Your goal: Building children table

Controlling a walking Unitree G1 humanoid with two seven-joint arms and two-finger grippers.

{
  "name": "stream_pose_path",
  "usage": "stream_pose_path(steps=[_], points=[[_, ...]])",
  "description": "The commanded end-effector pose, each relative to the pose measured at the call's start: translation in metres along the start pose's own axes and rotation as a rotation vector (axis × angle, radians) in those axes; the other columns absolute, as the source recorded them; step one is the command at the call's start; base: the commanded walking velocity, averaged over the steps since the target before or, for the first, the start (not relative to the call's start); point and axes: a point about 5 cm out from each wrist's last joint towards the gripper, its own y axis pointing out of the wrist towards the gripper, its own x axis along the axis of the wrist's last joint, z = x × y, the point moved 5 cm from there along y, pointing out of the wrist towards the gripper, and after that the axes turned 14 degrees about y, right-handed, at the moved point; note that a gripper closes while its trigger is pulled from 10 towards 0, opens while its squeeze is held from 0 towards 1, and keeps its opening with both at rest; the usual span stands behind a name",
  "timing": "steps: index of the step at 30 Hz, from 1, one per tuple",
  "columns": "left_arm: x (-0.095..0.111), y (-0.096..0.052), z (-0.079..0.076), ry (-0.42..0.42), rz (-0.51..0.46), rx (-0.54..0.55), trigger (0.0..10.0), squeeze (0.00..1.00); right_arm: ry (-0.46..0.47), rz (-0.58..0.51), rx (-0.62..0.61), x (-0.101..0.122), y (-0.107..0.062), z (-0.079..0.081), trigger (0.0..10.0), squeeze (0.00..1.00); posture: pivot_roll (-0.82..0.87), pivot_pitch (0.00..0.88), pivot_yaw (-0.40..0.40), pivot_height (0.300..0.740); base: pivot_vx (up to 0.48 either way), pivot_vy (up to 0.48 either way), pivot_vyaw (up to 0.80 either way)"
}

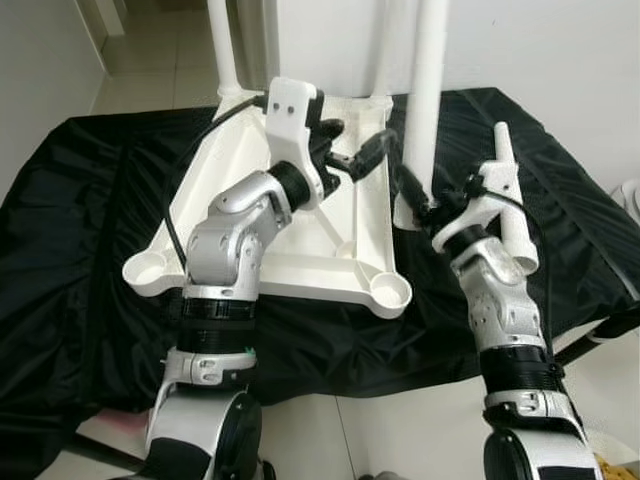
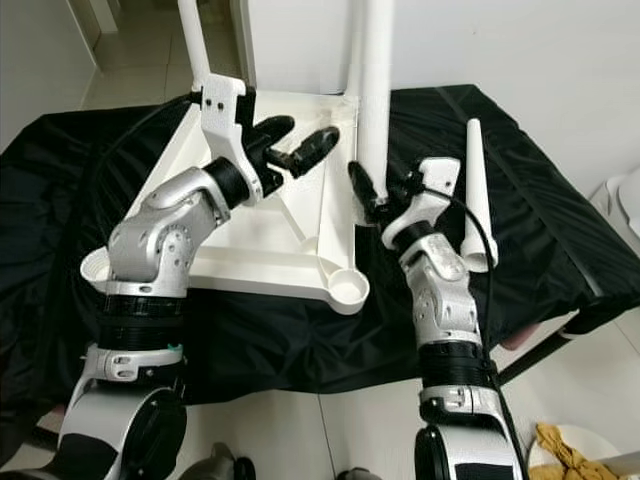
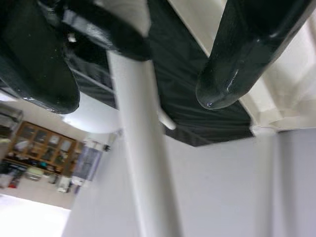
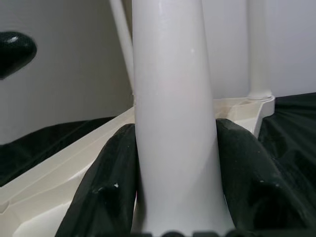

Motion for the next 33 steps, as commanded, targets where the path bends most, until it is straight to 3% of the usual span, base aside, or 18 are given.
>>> stream_pose_path(steps=[1,2,3,12,19,26,30,33], points=[[0.003,0.002,-0.029,-0.045,-0.049,-0.179,10.0,1.00,-0.021,-0.024,0.039,0.007,0.000,0.006,10.0,0.00,-0.10,0.000,0.029,0.740,0.000,0.000,0.00],[0.005,0.003,-0.034,-0.026,-0.043,-0.208,10.0,1.00,-0.030,-0.014,0.067,0.005,-0.001,0.010,10.0,0.00,-0.10,0.000,0.032,0.740,0.000,0.000,0.00],[0.007,0.004,-0.037,-0.022,-0.037,-0.238,10.0,0.00,-0.049,0.000,0.101,0.004,-0.003,0.013,10.0,0.00,-0.09,0.000,0.033,0.740,0.000,0.000,0.00],[-0.006,0.012,-0.030,-0.021,0.046,-0.219,10.0,0.00,-0.110,0.025,0.205,-0.001,-0.003,0.028,10.0,0.00,-0.10,0.000,0.041,0.740,0.000,0.000,0.00],[-0.012,0.019,-0.008,-0.063,0.150,-0.115,10.0,0.00,-0.127,0.072,0.296,-0.010,-0.007,0.040,10.0,0.00,-0.10,0.000,0.033,0.740,0.000,0.000,0.00],[-0.010,0.022,-0.001,-0.080,0.164,-0.095,10.0,0.00,-0.133,0.083,0.321,-0.014,-0.009,0.043,10.0,0.00,-0.10,0.000,0.032,0.740,0.000,0.000,0.00],[0.015,0.030,0.024,-0.139,0.125,-0.029,10.0,0.00,-0.149,0.105,0.322,-0.020,-0.013,0.043,10.0,0.00,-0.11,0.000,0.037,0.740,0.000,0.000,0.00],[0.021,0.032,0.029,-0.174,0.120,-0.019,10.0,0.00,-0.160,0.110,0.319,-0.022,-0.014,0.041,10.0,0.00,-0.11,0.000,0.041,0.740,0.000,0.000,0.00]])
